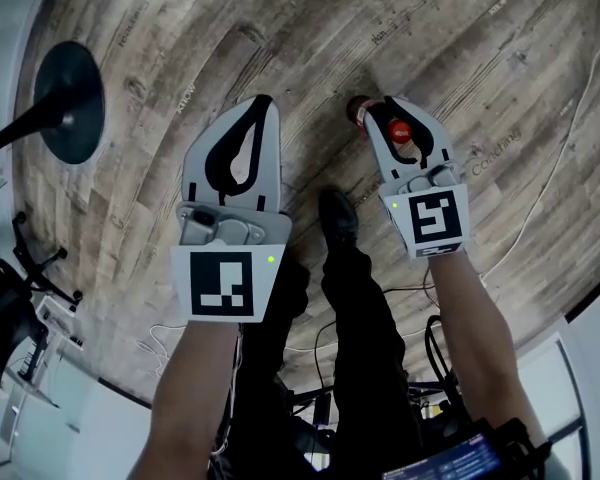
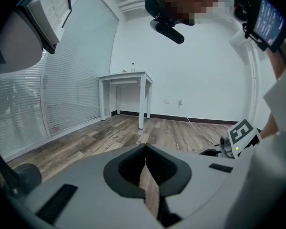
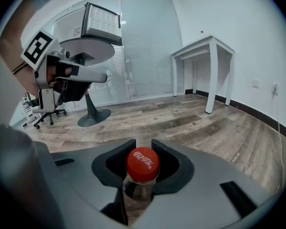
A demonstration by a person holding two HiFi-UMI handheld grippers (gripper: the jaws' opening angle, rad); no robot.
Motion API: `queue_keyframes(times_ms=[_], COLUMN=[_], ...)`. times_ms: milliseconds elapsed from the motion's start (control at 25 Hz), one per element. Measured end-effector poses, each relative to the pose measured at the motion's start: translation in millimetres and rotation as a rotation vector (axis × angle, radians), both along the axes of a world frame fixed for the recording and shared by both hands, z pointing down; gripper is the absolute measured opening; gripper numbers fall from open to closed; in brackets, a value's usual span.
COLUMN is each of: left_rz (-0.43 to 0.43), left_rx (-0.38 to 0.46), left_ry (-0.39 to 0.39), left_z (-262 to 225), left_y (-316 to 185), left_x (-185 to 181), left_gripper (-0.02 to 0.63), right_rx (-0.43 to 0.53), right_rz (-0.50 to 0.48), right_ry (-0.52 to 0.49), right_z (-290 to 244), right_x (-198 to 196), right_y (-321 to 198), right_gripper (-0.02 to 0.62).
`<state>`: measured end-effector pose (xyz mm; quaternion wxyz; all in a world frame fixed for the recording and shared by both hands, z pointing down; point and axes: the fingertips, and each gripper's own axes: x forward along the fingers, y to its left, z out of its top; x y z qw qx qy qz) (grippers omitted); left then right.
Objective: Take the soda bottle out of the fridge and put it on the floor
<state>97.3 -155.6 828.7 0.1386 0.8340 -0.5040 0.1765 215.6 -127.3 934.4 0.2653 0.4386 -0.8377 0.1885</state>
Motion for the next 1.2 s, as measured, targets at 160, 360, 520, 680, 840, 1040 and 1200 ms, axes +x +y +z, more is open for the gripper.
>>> queue_keyframes(times_ms=[160,360,520,680,840,1040,1200], left_rz=[0.009,0.018,0.022,0.022,0.028,0.025,0.019], left_rx=[-0.005,-0.009,-0.013,-0.011,-0.011,-0.017,-0.013], left_ry=[-0.005,-0.009,-0.014,-0.014,-0.019,-0.032,-0.026], left_z=[5,5,7,8,11,14,14], left_y=[0,0,1,2,6,10,9], left_x=[0,-1,-3,-3,-3,-6,-7], left_gripper=[0.017,0.017,0.017,0.017,0.015,0.017,0.017], right_rx=[-0.005,-0.023,-0.043,-0.055,-0.075,-0.099,-0.109], right_rz=[-0.008,-0.021,-0.042,-0.05,-0.056,-0.067,-0.073], right_ry=[0.004,0.019,0.033,0.039,0.05,0.066,0.073], right_z=[8,18,27,34,45,58,64], right_x=[-2,-5,-5,-7,-7,-4,-6], right_y=[1,2,7,11,18,24,26], right_gripper=[0.115,0.117,0.117,0.117,0.118,0.118,0.118])
